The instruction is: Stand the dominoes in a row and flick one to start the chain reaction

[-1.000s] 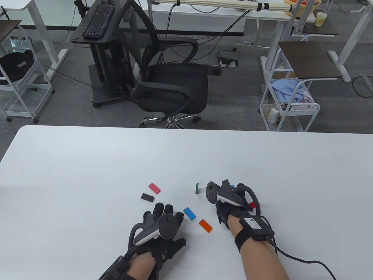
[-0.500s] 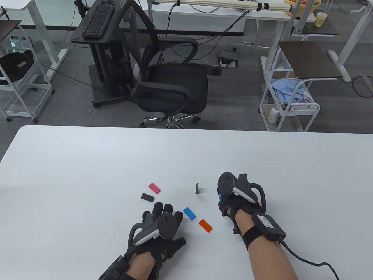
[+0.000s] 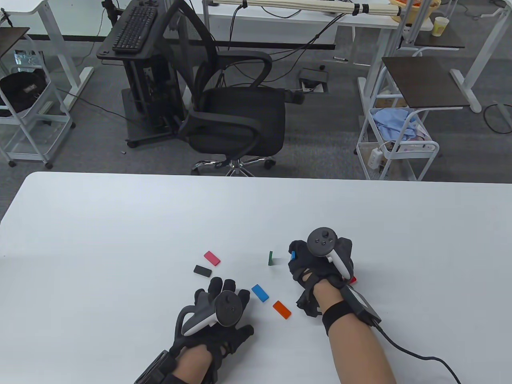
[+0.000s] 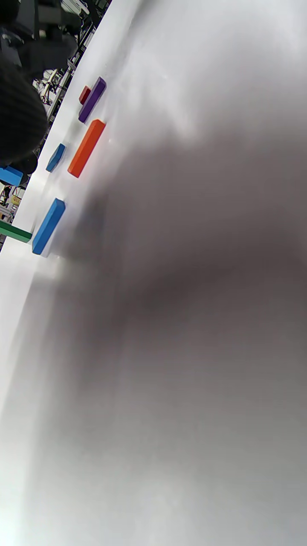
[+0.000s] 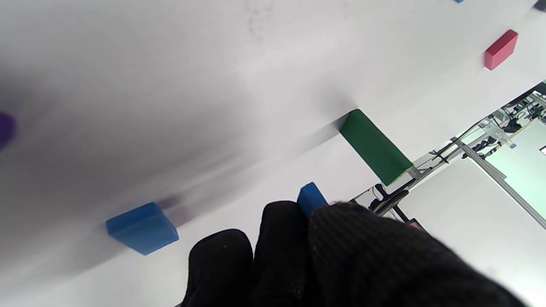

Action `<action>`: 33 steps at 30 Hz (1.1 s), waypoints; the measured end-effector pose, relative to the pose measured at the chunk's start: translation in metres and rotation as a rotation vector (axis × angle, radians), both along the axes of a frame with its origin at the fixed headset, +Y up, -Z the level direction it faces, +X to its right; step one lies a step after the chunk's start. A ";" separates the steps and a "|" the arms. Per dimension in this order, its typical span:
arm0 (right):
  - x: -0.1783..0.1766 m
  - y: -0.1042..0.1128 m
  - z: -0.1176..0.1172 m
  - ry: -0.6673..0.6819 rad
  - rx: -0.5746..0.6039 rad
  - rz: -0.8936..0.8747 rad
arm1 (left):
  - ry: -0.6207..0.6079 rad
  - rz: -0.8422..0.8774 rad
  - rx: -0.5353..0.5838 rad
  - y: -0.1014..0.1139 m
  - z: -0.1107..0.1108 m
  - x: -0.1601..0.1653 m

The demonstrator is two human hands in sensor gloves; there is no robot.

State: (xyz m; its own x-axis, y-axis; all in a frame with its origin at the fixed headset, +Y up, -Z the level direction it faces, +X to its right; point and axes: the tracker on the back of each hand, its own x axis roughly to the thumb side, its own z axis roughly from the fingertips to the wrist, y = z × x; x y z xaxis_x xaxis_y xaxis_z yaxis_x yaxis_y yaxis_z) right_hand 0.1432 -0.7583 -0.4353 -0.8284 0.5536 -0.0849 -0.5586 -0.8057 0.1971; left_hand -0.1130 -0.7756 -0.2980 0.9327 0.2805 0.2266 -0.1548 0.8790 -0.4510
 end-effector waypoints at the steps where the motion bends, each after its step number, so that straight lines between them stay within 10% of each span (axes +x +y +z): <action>1: -0.001 -0.002 -0.001 0.001 -0.007 -0.006 | 0.000 -0.001 0.000 0.000 0.000 0.000; 33: -0.020 -0.026 -0.014 -0.008 -0.054 -0.023 | -0.003 -0.010 -0.009 -0.001 -0.001 0.001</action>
